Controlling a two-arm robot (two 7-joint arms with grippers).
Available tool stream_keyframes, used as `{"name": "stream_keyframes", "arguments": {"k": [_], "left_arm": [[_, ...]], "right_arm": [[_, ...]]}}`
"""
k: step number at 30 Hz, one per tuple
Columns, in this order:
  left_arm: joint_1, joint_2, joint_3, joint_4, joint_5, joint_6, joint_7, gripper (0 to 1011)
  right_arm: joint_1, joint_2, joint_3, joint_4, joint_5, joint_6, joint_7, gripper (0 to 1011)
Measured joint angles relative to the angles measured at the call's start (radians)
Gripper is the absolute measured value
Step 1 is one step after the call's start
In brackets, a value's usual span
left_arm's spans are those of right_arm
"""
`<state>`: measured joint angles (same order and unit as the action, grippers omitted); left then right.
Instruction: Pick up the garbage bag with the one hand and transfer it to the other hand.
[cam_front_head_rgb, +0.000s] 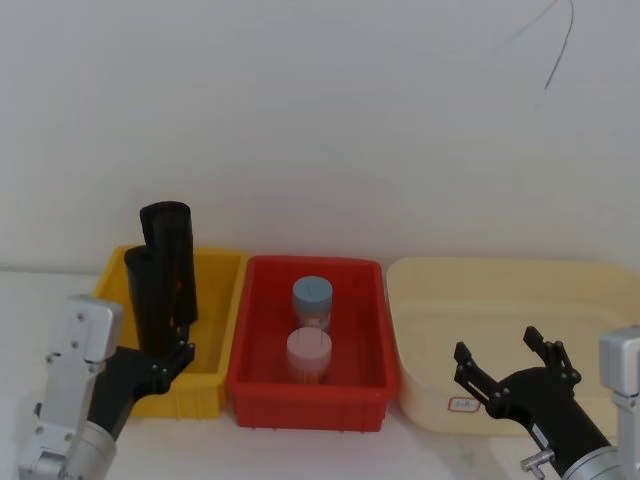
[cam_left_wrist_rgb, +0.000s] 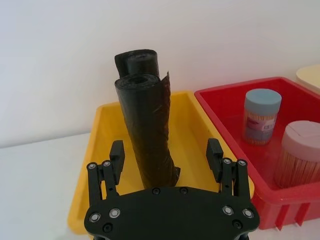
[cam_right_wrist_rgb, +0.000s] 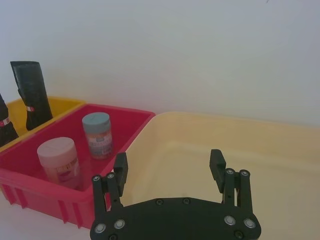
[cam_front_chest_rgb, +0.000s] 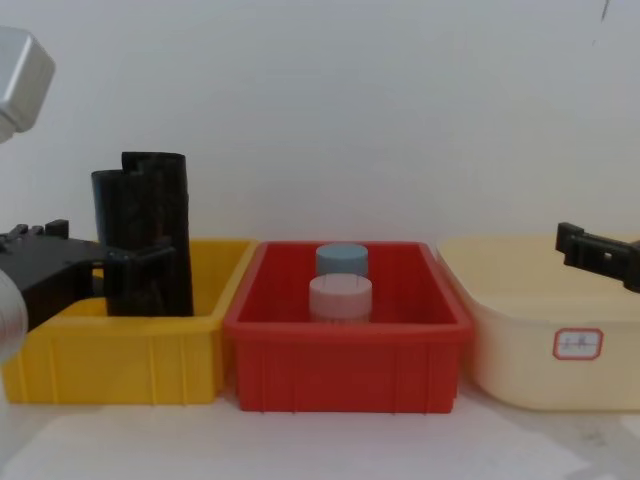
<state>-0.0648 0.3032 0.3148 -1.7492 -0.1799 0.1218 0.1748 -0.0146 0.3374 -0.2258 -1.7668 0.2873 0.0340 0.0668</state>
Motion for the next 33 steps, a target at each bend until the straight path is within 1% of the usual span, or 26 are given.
{"name": "stream_keyframes", "arguments": {"k": [2, 14, 21, 33], "left_arm": [[-0.007, -0.007, -0.009, 0.014, -0.014, -0.008, -0.012, 1001], [-0.044, -0.027, -0.037, 0.067, -0.048, -0.042, -0.053, 1001], [-0.071, -0.036, -0.049, 0.101, -0.056, -0.058, -0.072, 1001], [-0.130, -0.051, -0.054, 0.176, -0.060, -0.080, -0.112, 1001]], "right_arm": [[0.000, 0.000, 0.000, 0.000, 0.000, 0.000, 0.000, 1000], [0.000, 0.000, 0.000, 0.000, 0.000, 0.000, 0.000, 1000], [0.000, 0.000, 0.000, 0.000, 0.000, 0.000, 0.000, 999], [0.000, 0.000, 0.000, 0.000, 0.000, 0.000, 0.000, 999]]}}
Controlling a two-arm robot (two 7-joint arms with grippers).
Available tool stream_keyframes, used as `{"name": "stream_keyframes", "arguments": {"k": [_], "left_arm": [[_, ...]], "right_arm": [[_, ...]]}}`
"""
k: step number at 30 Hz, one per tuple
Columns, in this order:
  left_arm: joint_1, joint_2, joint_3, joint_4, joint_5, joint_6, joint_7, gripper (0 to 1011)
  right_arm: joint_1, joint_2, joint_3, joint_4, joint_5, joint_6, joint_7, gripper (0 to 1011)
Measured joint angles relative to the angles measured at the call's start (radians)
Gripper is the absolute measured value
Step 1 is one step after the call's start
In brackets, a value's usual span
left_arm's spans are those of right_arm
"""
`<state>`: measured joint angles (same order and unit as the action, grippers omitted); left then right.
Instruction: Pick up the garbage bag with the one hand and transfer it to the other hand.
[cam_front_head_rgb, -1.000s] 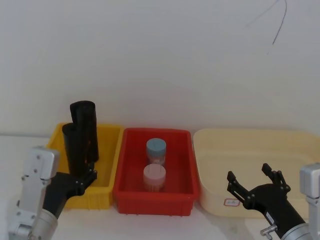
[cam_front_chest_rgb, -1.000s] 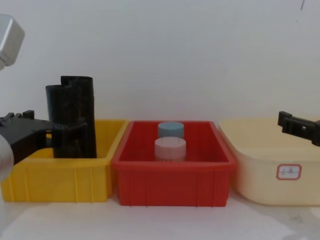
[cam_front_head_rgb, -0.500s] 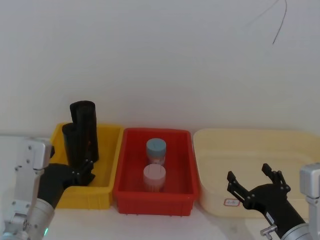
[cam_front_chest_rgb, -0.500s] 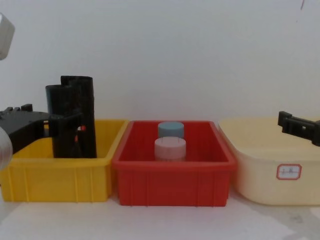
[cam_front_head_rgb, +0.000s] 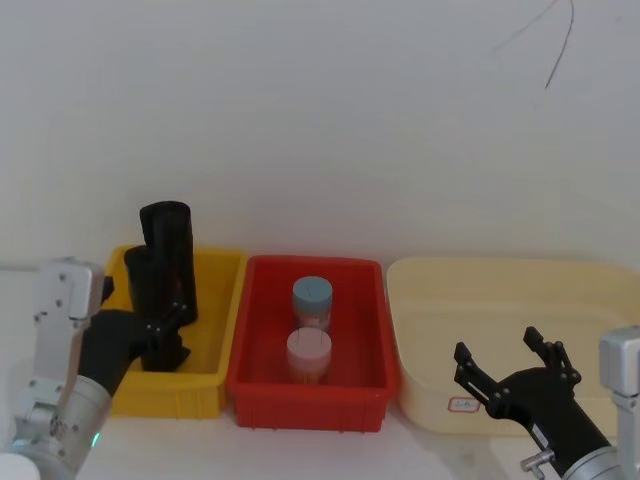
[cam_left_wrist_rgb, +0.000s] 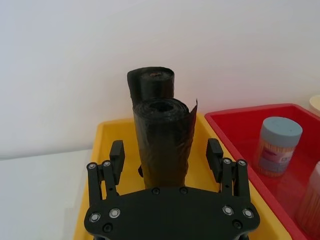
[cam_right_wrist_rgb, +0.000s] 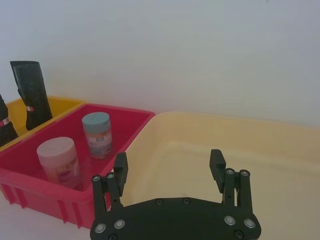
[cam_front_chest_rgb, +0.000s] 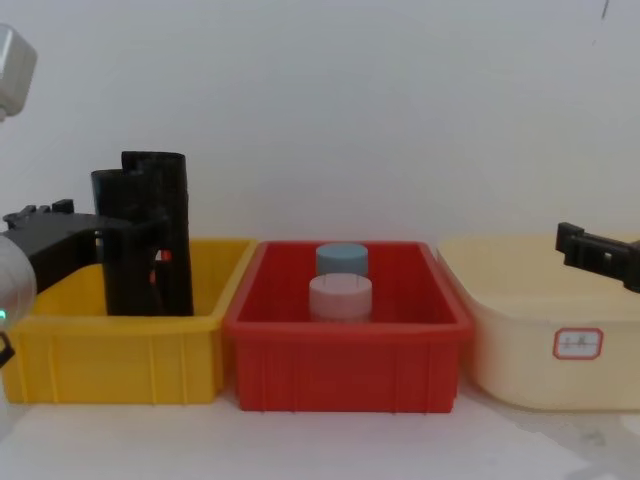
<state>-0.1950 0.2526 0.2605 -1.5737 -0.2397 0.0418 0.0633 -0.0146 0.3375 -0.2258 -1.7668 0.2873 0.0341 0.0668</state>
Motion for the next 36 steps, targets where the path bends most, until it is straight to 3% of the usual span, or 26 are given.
{"name": "stream_keyframes", "arguments": {"k": [10, 17, 26, 36], "left_arm": [[-0.062, -0.022, 0.004, 0.084, -0.001, -0.019, -0.037, 986], [-0.098, -0.040, 0.003, 0.134, -0.006, -0.032, -0.059, 841], [-0.117, -0.053, -0.001, 0.154, -0.009, -0.043, -0.078, 560], [-0.138, -0.056, 0.017, 0.120, 0.002, -0.046, -0.120, 488]], "right_arm": [[0.000, 0.000, 0.000, 0.000, 0.000, 0.000, 0.000, 1000], [0.000, 0.000, 0.000, 0.000, 0.000, 0.000, 0.000, 1000], [0.000, 0.000, 0.000, 0.000, 0.000, 0.000, 0.000, 1000], [0.000, 0.000, 0.000, 0.000, 0.000, 0.000, 0.000, 999]]}}
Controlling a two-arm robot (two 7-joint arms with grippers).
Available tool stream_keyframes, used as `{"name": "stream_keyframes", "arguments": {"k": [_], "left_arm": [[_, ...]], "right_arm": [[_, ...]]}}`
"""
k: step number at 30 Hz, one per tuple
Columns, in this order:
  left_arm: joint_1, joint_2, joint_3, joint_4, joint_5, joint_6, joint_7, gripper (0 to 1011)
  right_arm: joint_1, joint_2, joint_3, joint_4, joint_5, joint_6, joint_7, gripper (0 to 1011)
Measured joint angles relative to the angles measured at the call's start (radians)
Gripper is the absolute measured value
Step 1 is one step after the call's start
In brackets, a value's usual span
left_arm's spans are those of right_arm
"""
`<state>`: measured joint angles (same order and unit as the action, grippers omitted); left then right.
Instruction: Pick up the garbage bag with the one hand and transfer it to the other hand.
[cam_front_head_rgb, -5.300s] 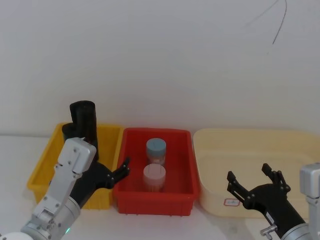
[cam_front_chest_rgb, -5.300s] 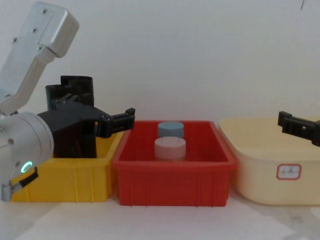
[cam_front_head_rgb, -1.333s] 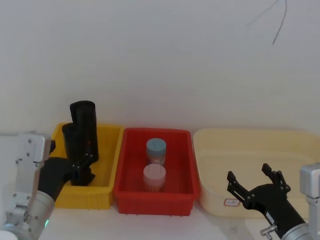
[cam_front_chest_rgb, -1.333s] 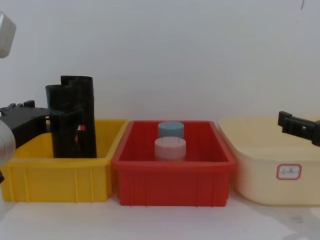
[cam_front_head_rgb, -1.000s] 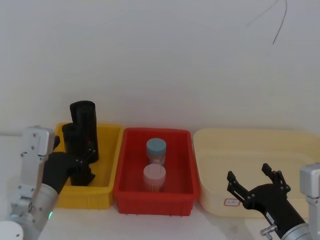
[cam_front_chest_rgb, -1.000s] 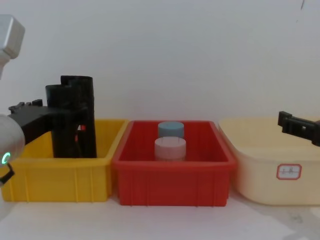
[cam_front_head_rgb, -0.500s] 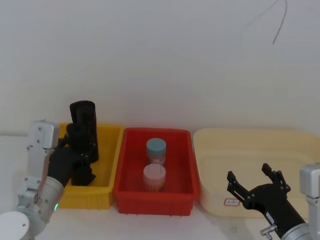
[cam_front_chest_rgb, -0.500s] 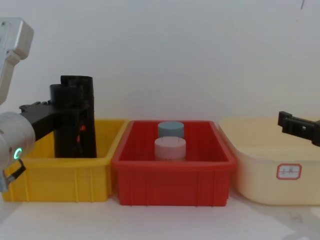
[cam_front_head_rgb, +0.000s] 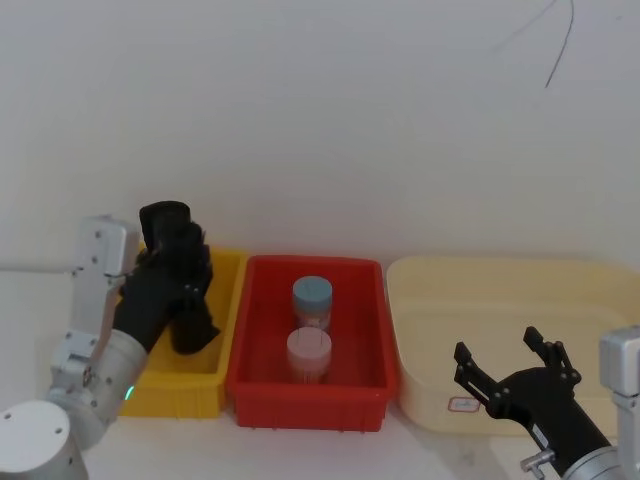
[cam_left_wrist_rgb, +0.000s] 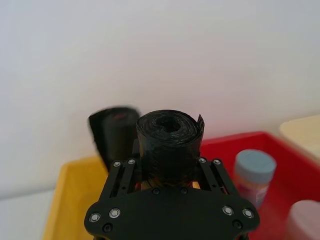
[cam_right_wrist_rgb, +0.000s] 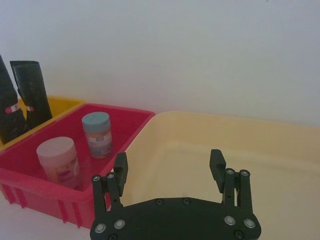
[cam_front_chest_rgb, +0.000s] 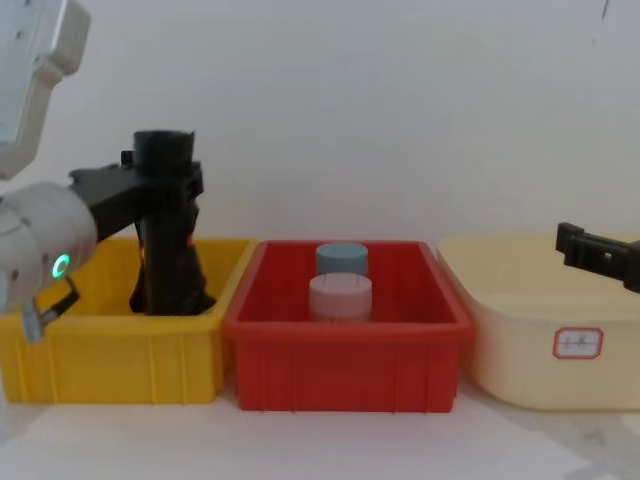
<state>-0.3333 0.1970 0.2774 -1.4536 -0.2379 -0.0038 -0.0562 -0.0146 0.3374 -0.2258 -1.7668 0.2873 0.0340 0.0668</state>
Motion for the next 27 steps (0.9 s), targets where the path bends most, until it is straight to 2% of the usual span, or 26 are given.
{"name": "stream_keyframes", "arguments": {"k": [15, 27], "left_arm": [[-0.046, -0.014, 0.065, -0.066, 0.013, -0.010, -0.108, 473], [-0.094, -0.049, 0.129, -0.077, -0.009, -0.023, -0.220, 473]], "right_arm": [[0.000, 0.000, 0.000, 0.000, 0.000, 0.000, 0.000, 999], [0.000, 0.000, 0.000, 0.000, 0.000, 0.000, 0.000, 1000]]}}
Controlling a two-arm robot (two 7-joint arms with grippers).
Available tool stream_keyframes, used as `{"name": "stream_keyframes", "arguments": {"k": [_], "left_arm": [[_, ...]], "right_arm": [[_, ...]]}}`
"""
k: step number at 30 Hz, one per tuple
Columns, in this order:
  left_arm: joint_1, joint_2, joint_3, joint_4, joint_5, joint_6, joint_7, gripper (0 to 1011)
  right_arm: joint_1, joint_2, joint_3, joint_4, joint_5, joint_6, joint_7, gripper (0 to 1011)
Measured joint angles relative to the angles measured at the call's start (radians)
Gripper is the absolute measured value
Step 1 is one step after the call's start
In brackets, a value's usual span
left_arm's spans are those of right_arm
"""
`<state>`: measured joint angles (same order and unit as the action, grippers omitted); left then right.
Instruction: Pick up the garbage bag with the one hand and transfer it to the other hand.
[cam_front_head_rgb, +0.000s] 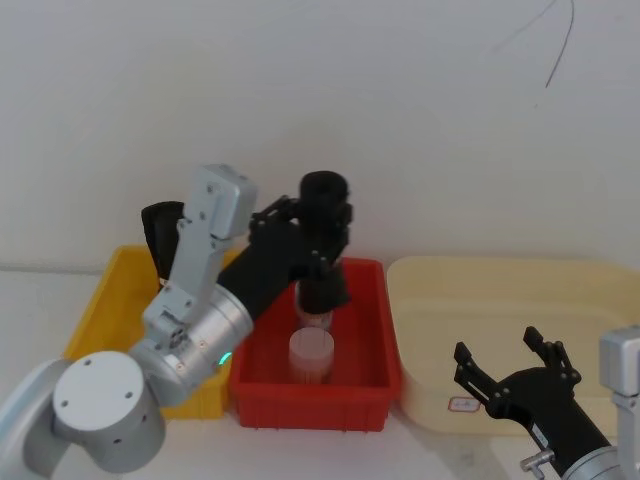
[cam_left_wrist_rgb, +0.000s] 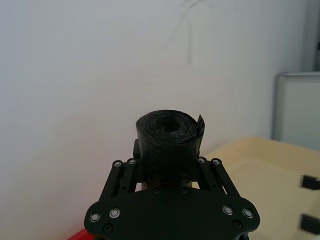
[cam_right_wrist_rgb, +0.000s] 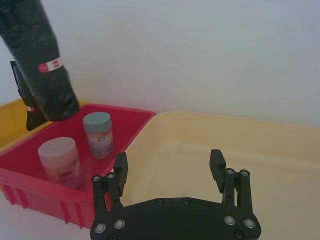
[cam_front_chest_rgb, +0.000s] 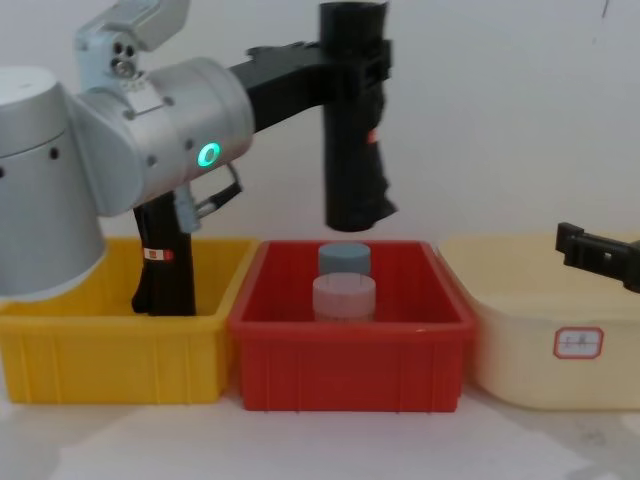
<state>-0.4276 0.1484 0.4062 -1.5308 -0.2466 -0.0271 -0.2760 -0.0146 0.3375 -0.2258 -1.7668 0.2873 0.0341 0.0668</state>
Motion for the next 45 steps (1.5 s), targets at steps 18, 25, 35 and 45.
{"name": "stream_keyframes", "arguments": {"k": [18, 25, 35, 45], "left_arm": [[-0.097, -0.092, 0.100, 0.095, -0.091, -0.031, -0.171, 473], [-0.132, -0.134, 0.129, 0.156, -0.121, -0.047, -0.210, 473], [-0.146, -0.157, 0.142, 0.206, -0.136, -0.057, -0.207, 473], [-0.156, -0.164, 0.147, 0.242, -0.148, -0.065, -0.199, 473]], "right_arm": [[0.000, 0.000, 0.000, 0.000, 0.000, 0.000, 0.000, 1000], [0.000, 0.000, 0.000, 0.000, 0.000, 0.000, 0.000, 1000], [0.000, 0.000, 0.000, 0.000, 0.000, 0.000, 0.000, 1000], [0.000, 0.000, 0.000, 0.000, 0.000, 0.000, 0.000, 999]]}}
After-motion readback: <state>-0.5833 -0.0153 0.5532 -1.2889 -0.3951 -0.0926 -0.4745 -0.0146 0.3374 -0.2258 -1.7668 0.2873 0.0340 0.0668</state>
